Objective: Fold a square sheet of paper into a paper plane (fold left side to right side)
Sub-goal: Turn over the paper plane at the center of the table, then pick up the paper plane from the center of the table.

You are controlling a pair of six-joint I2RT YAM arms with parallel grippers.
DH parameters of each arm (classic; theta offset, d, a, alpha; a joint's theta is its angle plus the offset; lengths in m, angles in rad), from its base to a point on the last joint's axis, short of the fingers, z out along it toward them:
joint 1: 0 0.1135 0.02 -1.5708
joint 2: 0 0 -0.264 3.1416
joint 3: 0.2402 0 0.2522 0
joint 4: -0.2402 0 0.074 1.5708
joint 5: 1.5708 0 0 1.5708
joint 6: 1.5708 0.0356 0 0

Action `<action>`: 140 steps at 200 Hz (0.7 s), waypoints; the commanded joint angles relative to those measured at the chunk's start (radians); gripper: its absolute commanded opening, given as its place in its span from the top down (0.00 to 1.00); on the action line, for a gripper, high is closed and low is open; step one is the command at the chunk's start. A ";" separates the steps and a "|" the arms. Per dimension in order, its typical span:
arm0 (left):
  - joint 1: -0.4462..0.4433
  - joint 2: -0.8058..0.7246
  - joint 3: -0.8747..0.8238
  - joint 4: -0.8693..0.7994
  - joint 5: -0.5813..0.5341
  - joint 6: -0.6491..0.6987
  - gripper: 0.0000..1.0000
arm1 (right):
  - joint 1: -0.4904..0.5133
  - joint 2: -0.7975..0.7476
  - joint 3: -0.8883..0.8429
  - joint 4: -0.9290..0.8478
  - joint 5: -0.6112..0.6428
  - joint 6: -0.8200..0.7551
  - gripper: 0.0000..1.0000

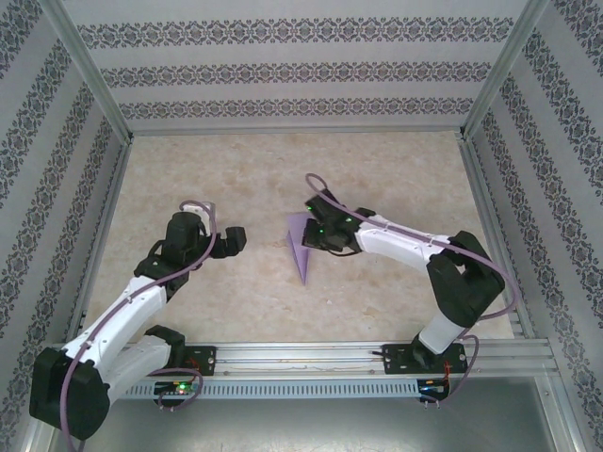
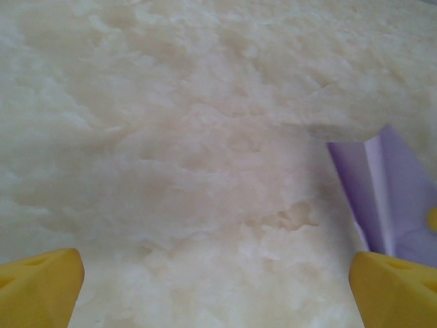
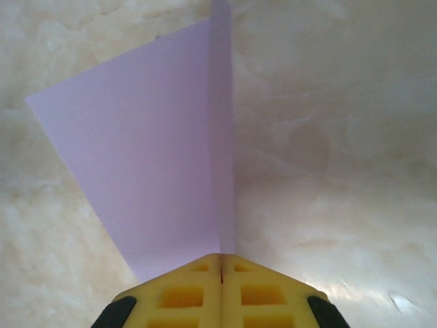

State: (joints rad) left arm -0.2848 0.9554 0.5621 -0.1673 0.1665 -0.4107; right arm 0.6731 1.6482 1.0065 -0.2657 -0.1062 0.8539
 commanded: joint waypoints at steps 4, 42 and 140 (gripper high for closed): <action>0.022 0.060 0.037 0.079 0.158 -0.095 0.01 | -0.071 0.041 -0.090 0.415 -0.348 -0.063 1.00; 0.030 0.227 0.063 0.205 0.351 -0.165 0.18 | -0.097 0.118 -0.106 0.466 -0.423 -0.111 1.00; 0.027 0.651 0.197 0.384 0.621 -0.247 0.52 | -0.105 0.175 -0.100 0.464 -0.434 -0.116 1.00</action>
State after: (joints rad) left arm -0.2665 1.5558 0.7284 0.1356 0.7097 -0.6300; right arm 0.5777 1.8011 0.9104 0.1772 -0.5186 0.7551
